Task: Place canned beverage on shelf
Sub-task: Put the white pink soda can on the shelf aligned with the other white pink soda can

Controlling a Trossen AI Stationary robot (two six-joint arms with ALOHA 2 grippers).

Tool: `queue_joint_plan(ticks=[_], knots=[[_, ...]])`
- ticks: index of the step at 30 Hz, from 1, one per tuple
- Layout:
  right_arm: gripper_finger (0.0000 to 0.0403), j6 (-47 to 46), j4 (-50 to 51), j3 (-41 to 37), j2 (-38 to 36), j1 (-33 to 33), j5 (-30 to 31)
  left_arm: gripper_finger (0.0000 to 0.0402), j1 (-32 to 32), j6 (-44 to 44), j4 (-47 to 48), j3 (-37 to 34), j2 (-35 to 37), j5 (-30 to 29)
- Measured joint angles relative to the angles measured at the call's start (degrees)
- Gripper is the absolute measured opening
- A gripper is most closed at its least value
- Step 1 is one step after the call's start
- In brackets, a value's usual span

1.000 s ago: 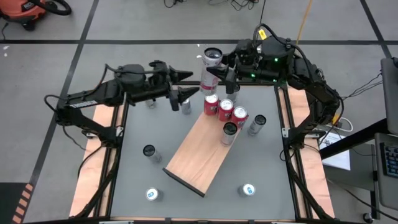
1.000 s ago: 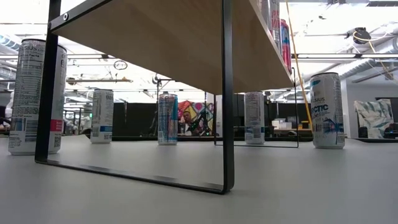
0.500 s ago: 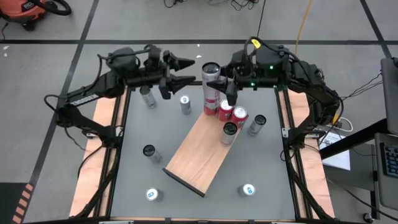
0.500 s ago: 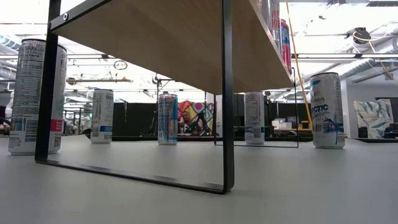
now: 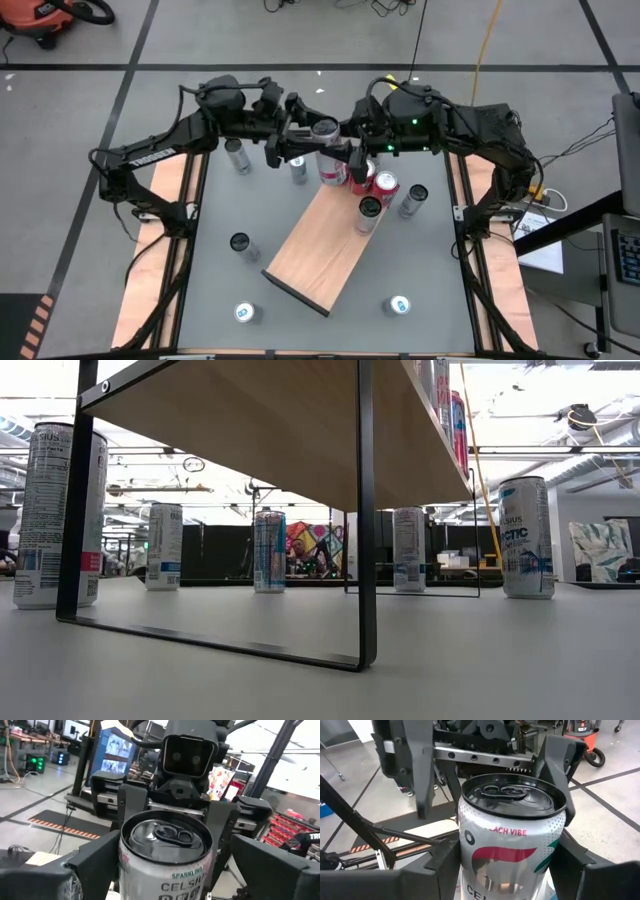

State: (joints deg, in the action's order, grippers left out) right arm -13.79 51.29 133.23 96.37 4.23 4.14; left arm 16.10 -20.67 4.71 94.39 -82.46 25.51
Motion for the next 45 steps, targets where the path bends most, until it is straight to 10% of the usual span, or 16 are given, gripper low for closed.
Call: queue_joint_plan(ticks=[33, 45], knots=[[0.0209, 0.3, -0.1, 0.0, 0.1, 0.0, 0.4, 0.0246, -1.8, 7.9, 0.8, 0.0, -0.4, -5.2], [0.0304, -3.6, 4.4, 0.1, -0.5, 0.0, -1.4, 0.0246, -2.3, 9.1, 0.7, -0.1, -0.4, -1.4]])
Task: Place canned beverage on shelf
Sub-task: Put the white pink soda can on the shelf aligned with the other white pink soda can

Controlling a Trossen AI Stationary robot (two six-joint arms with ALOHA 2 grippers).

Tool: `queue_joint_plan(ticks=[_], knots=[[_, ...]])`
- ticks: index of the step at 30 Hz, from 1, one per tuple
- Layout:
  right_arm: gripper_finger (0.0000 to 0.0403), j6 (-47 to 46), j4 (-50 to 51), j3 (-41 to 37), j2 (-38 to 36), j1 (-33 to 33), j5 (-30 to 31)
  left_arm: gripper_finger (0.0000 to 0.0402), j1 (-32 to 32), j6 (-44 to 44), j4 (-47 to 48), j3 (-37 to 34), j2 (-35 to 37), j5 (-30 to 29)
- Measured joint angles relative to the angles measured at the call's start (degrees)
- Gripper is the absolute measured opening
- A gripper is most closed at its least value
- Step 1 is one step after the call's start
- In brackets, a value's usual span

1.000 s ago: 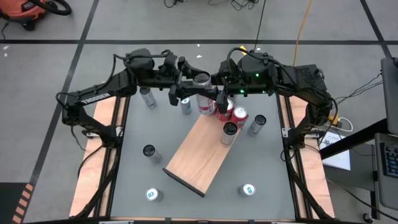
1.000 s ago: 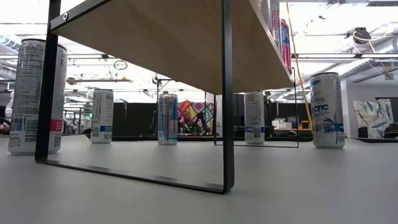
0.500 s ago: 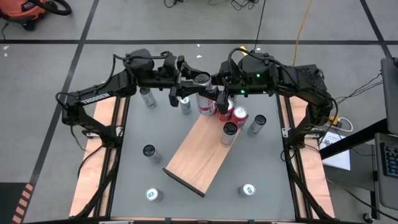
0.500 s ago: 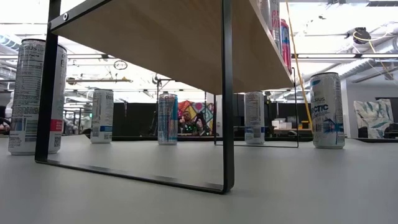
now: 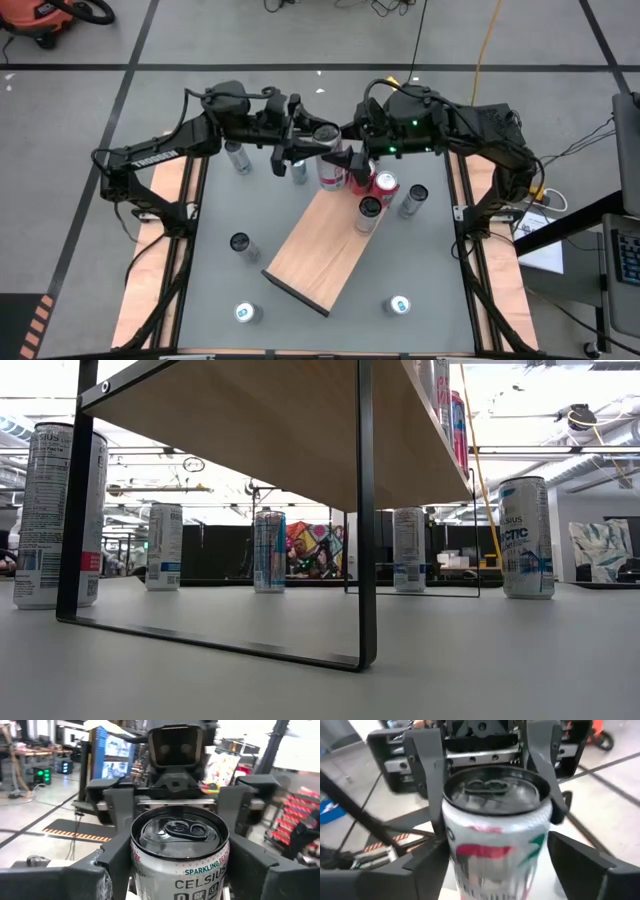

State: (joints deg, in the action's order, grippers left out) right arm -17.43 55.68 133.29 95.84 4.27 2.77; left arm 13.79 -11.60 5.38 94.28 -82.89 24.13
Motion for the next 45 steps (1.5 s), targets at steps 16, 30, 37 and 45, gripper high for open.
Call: queue_joint_plan(ticks=[16, 30, 37, 45], knots=[[0.0324, -5.8, 11.1, 0.0, -9.2, -1.8, -5.8, 0.0246, -4.1, 7.7, 3.3, -1.1, 0.4, 4.6], [0.0325, -17.2, 17.2, 0.0, -12.9, -17.0, 5.6, 0.0246, -5.1, 9.6, -5.1, -13.1, 0.2, 1.7], [0.0325, -16.0, 17.0, 0.0, -13.0, -21.6, 14.5, 0.0246, -6.4, 11.5, -2.7, -14.2, 0.2, 0.1], [0.0325, -11.3, 17.0, 0.0, -13.0, -21.6, 17.0, 0.0246, -8.2, 14.2, -5.5, -14.1, -1.0, -6.1]])
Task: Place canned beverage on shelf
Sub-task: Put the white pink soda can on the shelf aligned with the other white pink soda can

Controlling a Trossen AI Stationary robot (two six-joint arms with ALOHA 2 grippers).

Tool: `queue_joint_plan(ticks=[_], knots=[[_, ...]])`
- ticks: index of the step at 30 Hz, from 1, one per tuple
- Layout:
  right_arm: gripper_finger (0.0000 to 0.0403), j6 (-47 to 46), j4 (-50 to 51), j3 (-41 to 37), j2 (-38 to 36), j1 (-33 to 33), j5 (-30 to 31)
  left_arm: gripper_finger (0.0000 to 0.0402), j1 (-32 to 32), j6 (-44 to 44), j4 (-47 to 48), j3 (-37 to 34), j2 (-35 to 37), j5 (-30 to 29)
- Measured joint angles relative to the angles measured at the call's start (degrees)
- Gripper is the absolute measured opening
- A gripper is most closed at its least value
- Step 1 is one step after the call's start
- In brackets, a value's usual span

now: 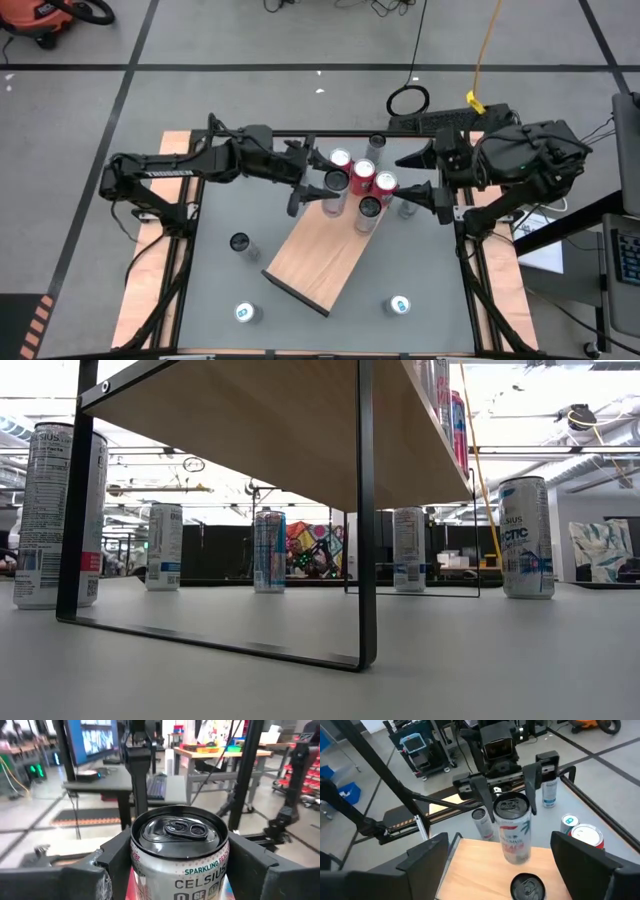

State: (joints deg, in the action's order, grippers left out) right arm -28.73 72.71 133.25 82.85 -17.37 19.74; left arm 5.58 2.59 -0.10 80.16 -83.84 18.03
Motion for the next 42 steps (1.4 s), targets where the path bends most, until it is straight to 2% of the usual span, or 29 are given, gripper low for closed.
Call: queue_joint_plan(ticks=[5, 7, 9, 16, 22, 42], knots=[[0.0325, 0.2, -1.2, 0.0, -1.1, 0.5, 4.2, 0.0246, 0.0, 3.7, -1.6, 0.0, -2.7, -1.8], [0.0325, 0.1, -1.5, 0.0, -2.0, 0.5, 4.3, 0.0246, 0.5, 3.8, 0.2, -0.2, -3.4, -1.8], [0.0325, 0.3, -1.1, 0.0, -2.8, 0.5, 4.3, 0.0246, 0.7, 3.8, -2.5, 0.0, -4.4, -2.1], [0.0325, 2.3, -0.2, 0.0, -5.9, 0.5, 4.1, 0.0246, 1.9, 3.8, -0.7, -0.2, -8.0, -1.0], [0.0325, 3.4, 0.0, 0.0, -7.7, 0.5, 4.2, 0.0246, 2.2, 3.8, -2.9, -0.2, -9.9, 0.0], [0.0325, 4.8, -1.3, 0.0, -5.8, 0.5, 4.4, 0.0247, 2.2, 2.7, 3.0, -1.1, -10.2, 1.4]])
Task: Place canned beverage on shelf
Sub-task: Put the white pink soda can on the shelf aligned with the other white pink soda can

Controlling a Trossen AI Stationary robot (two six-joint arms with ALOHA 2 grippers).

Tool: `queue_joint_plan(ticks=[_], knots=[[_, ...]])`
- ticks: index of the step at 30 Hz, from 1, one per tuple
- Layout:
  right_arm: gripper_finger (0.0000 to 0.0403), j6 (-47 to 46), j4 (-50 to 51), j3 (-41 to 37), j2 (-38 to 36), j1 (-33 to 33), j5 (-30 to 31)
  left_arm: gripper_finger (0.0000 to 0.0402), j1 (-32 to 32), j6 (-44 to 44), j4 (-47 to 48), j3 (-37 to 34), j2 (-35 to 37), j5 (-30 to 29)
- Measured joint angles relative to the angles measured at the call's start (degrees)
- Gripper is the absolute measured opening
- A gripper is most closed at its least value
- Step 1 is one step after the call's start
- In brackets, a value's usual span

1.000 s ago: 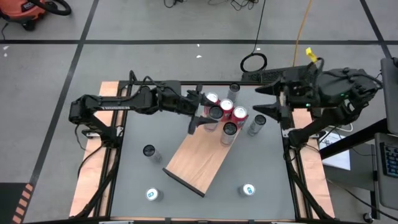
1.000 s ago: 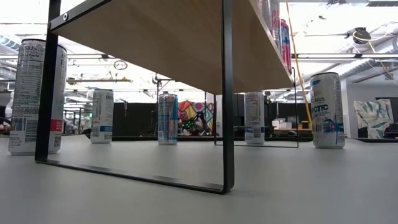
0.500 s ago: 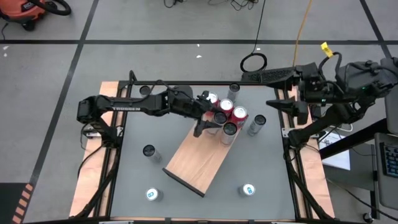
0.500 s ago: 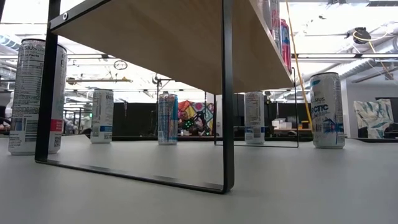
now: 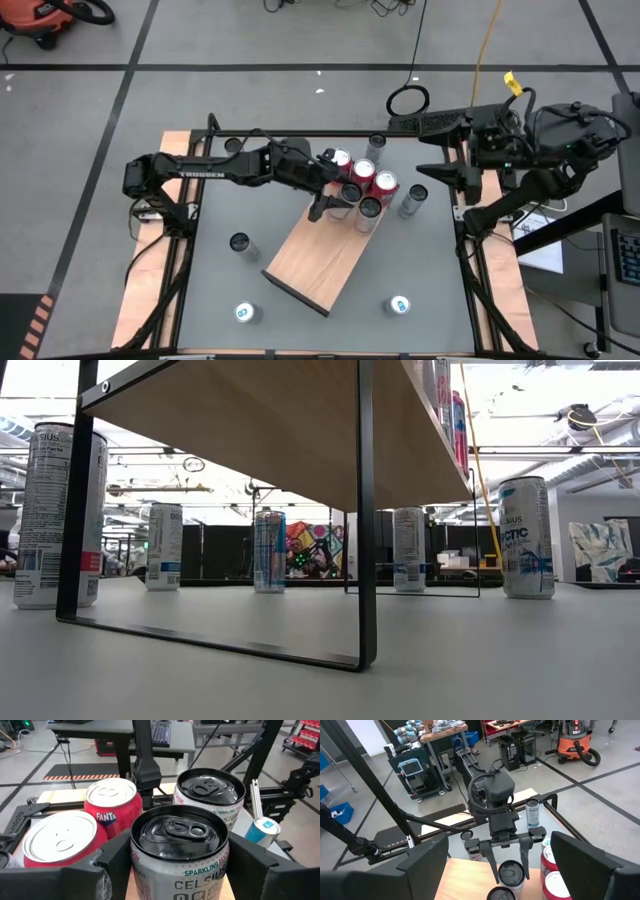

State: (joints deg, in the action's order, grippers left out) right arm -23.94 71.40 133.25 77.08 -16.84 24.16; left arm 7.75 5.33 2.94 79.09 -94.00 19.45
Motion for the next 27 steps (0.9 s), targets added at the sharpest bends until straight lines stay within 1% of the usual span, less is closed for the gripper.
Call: queue_joint_plan(ticks=[11, 14, 20, 22, 27], knots=[[0.0325, -0.7, 0.0, 0.0, 0.6, 0.0, 0.0, 0.025, 0.0, -0.4, 0.4, 0.0, 0.1, 1.1], [0.0325, -0.8, 0.0, 0.0, 0.6, 0.0, 0.0, 0.0267, 0.0, -0.5, 0.4, 0.0, 0.1, 1.1], [0.0325, -0.8, 0.0, 0.0, 0.6, 0.0, 0.0, 0.0319, 0.0, -0.5, 0.5, 0.0, 0.1, 0.6], [0.0325, -0.8, 0.0, 0.0, 0.6, 0.0, 0.0, 0.0326, 0.0, -0.5, 0.5, 0.0, 0.1, 0.8], [0.0325, -0.5, 0.0, 0.0, 0.6, 0.0, 0.0, 0.0327, 0.0, -0.5, 1.0, 0.0, 0.7, 1.3]])
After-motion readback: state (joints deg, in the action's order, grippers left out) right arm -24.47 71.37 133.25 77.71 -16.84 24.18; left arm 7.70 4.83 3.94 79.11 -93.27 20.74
